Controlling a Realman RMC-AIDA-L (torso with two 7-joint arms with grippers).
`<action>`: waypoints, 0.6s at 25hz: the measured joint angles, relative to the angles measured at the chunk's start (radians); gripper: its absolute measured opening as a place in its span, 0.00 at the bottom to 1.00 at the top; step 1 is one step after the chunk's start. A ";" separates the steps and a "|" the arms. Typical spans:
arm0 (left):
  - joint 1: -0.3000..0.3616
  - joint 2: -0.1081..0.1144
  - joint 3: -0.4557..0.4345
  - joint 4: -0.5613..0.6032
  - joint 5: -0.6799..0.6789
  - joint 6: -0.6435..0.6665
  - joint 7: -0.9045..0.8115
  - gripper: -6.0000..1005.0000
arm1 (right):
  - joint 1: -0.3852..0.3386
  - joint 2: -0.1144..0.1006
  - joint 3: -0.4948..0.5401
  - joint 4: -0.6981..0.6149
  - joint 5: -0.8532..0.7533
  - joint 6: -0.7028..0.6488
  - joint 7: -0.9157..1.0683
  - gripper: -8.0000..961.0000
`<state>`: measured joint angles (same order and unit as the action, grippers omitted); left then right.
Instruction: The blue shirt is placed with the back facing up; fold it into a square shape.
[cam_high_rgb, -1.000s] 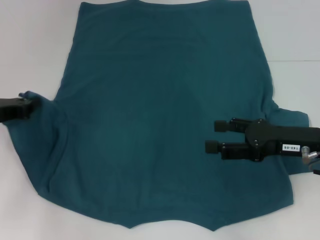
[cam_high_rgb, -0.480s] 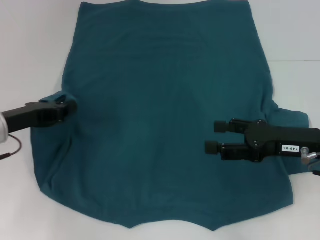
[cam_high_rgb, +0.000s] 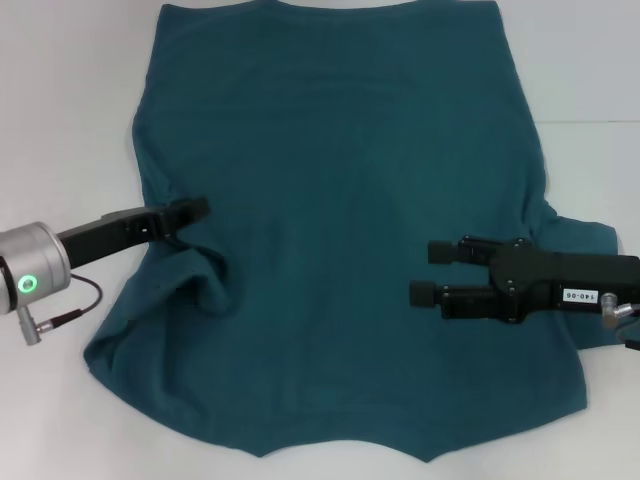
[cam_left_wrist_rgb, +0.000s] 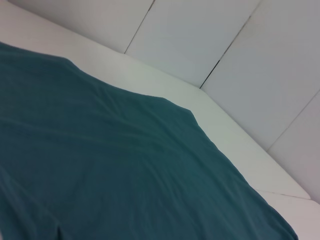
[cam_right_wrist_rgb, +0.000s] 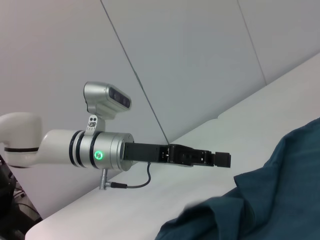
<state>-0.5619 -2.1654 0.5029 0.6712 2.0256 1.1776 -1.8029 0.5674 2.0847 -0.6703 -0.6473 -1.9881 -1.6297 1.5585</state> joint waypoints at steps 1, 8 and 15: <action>-0.001 -0.001 0.008 -0.004 -0.004 0.003 0.002 0.21 | 0.001 0.000 0.000 0.000 0.000 0.002 0.000 0.94; 0.015 -0.001 0.054 0.020 -0.036 0.008 0.017 0.35 | 0.003 0.000 0.013 0.000 0.000 0.006 0.002 0.94; 0.058 0.002 0.051 0.052 -0.167 0.132 0.118 0.65 | 0.003 -0.009 0.068 -0.002 0.000 0.044 0.094 0.94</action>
<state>-0.5035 -2.1635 0.5539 0.7230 1.8583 1.3101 -1.6847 0.5704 2.0755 -0.6026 -0.6494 -1.9880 -1.5860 1.6520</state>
